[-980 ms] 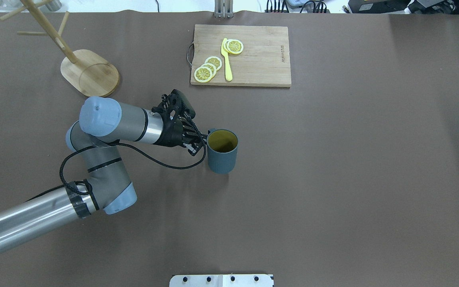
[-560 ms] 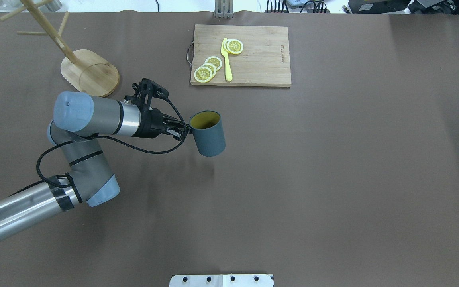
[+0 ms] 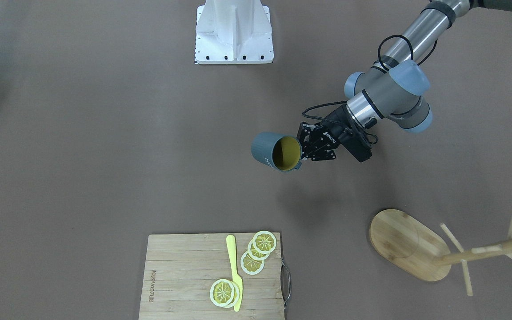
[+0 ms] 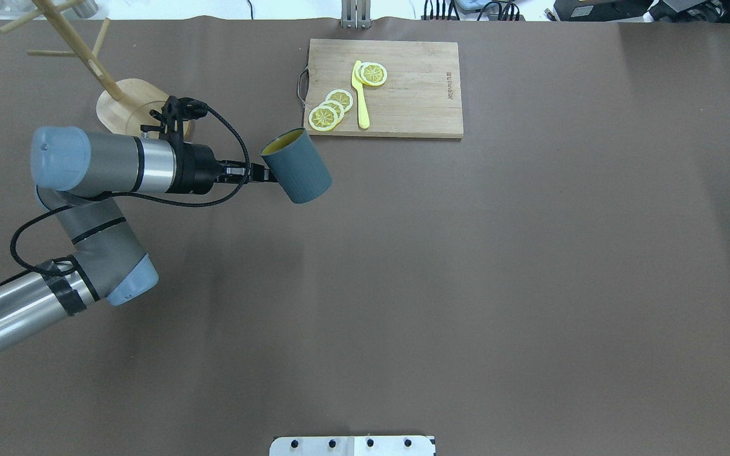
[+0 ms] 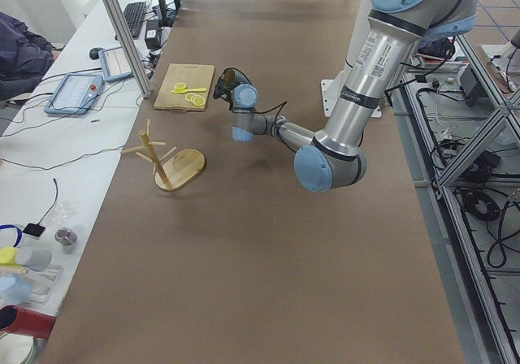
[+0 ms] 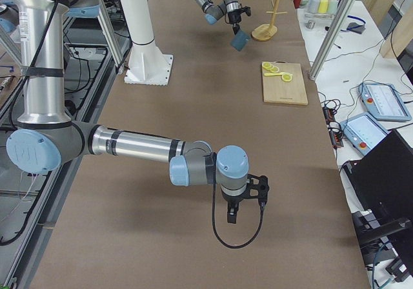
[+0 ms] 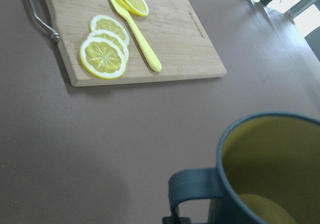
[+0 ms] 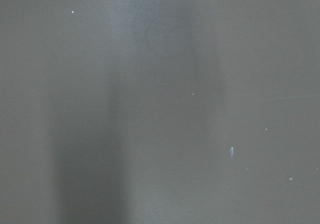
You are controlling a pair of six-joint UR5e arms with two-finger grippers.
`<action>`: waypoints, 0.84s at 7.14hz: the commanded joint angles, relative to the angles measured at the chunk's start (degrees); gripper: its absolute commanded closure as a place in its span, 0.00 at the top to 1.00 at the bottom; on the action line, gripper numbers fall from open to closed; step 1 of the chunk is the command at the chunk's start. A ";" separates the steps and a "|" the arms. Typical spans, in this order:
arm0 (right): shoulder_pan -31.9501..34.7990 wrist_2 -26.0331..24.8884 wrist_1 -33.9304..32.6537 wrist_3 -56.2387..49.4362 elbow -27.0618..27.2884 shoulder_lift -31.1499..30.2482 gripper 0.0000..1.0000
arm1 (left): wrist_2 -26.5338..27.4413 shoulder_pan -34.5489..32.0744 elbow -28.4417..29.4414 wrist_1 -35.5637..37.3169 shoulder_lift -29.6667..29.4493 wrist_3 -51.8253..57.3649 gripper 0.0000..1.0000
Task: Hang cup on storage rack
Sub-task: 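Lift the blue mug with the left gripper toward the wooden mug stand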
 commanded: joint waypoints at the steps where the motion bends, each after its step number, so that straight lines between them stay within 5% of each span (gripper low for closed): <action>1: -0.08 0.00 1.01 0.00 -0.05 -0.23 1.00 | -0.43 -2.78 0.08 -5.61 0.86 -15.05 0.00; 6: 0.00 0.00 2.34 0.00 -0.05 -0.68 1.00 | 8.25 -5.16 1.13 -21.25 3.32 -46.86 0.00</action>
